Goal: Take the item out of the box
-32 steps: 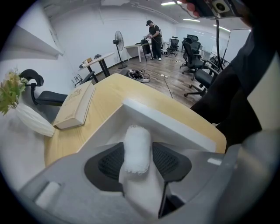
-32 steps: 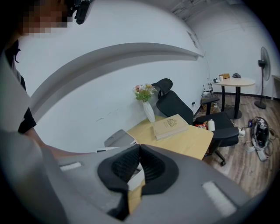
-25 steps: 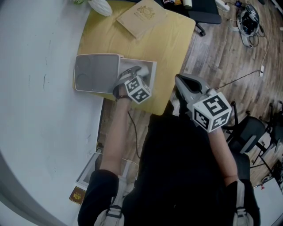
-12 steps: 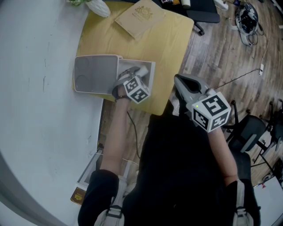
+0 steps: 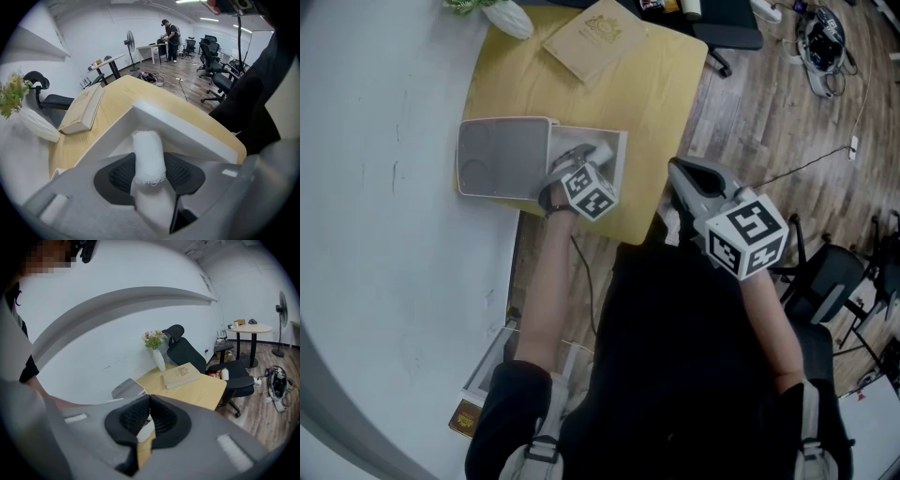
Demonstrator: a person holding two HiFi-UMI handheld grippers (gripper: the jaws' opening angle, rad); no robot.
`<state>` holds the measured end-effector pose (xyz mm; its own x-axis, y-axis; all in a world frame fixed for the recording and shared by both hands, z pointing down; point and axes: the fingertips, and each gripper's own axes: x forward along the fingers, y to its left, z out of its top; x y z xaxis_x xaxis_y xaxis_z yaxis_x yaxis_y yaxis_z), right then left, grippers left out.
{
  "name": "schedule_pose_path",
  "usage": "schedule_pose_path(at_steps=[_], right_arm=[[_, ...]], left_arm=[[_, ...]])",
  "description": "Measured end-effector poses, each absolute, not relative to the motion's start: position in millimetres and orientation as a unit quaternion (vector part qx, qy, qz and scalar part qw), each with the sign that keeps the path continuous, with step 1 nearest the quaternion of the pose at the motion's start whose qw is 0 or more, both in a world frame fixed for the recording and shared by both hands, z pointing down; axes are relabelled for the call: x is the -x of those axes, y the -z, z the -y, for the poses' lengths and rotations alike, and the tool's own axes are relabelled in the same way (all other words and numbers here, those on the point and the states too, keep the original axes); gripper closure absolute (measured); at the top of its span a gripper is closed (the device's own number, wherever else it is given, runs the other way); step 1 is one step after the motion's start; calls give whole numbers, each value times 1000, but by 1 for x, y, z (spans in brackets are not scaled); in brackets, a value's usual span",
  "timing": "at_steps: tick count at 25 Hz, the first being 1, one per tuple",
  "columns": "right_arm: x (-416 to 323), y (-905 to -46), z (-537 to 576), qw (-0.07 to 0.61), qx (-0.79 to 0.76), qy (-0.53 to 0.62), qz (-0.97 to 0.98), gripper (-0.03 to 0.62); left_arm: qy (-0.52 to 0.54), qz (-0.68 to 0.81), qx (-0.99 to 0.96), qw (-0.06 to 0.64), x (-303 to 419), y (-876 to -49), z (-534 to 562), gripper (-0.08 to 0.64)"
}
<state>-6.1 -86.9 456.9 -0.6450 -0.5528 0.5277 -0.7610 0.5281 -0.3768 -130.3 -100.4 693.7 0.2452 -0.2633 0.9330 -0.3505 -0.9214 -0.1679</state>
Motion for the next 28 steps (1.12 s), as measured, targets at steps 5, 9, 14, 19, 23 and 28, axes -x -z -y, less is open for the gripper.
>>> schedule_pose_path(at_steps=[5, 9, 14, 19, 23, 28], right_arm=[[3, -453, 83, 173, -385, -294, 858, 589], [3, -448, 80, 170, -383, -289, 861, 589], [3, -442, 75, 167, -381, -283, 864, 589], [2, -436, 71, 162, -379, -277, 868, 589], [1, -432, 71, 156, -379, -272, 871, 589], [4, -426, 71, 148, -377, -266, 875, 589]], left_arm=[[-579, 208, -787, 39, 130, -687, 98, 368], [-573, 221, -788, 40, 131, -677, 97, 369], [-569, 233, -788, 35, 133, -666, 94, 371], [-563, 247, -788, 33, 136, -655, 92, 372], [-553, 261, -791, 34, 137, -642, 91, 373], [-533, 286, -795, 38, 141, -620, 92, 373]])
